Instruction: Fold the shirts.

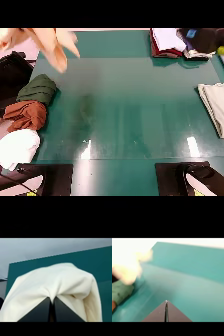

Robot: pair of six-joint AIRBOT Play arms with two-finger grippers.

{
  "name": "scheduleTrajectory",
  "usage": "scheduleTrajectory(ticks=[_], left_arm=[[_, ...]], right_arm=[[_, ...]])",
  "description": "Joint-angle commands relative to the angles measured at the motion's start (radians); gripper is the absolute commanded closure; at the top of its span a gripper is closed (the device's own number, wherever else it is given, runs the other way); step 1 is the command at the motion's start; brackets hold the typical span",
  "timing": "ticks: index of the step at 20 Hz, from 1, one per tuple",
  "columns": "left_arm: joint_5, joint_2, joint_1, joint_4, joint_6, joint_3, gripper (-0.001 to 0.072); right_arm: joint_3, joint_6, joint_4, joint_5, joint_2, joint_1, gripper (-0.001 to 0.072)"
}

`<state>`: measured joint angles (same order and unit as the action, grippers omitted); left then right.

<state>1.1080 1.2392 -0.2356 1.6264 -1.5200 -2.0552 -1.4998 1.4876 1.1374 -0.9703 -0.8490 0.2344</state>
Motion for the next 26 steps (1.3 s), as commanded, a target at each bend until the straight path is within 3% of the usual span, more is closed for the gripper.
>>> scheduleTrajectory(ticks=[1,5,6,7,8,10,12,15,18,22,26], left_arm=[[0.121,-0.051,-0.197,-0.027,0.037,0.062,0.0687],[0.163,-0.002,-0.438,-0.066,0.037,0.275,0.0685],[0.148,0.017,-0.481,-0.12,0.037,0.317,0.0634],[0.111,0.038,-0.517,-0.2,0.037,0.354,0.0297],[0.076,0.058,-0.538,-0.264,0.041,0.374,0.0139],[0.036,0.08,-0.546,-0.277,0.053,0.377,0.0139],[0.039,0.071,-0.489,-0.215,0.009,0.375,0.0139],[0.145,0.066,-0.31,-0.192,-0.054,0.399,0.014],[0.197,0.052,-0.164,-0.217,-0.057,0.541,0.014],[0.126,-0.005,-0.074,-0.415,-0.05,0.862,0.0139],[0.031,-0.01,-0.095,-0.648,0.036,1.091,0.0139]], right_arm=[[-0.115,-0.003,0.071,-0.04,-0.001,-0.002,0.0697],[-0.162,-0.003,0.07,-0.069,-0.001,-0.002,0.0697],[-0.165,-0.003,0.068,-0.076,-0.001,-0.002,0.0697],[-0.165,-0.003,0.068,-0.085,-0.001,-0.002,0.0696],[-0.165,-0.003,0.069,-0.096,-0.002,-0.002,0.0697],[-0.165,-0.003,0.068,-0.118,-0.003,-0.002,0.0697],[-0.165,-0.003,0.068,-0.133,-0.003,-0.002,0.0697],[-0.165,-0.003,0.068,-0.138,-0.002,-0.002,0.0697],[-0.164,-0.003,0.068,-0.16,-0.005,-0.002,0.0697],[-0.164,-0.003,0.069,-0.165,-0.005,-0.002,0.0697],[-0.163,-0.003,0.07,-0.164,-0.008,-0.002,0.0696]])
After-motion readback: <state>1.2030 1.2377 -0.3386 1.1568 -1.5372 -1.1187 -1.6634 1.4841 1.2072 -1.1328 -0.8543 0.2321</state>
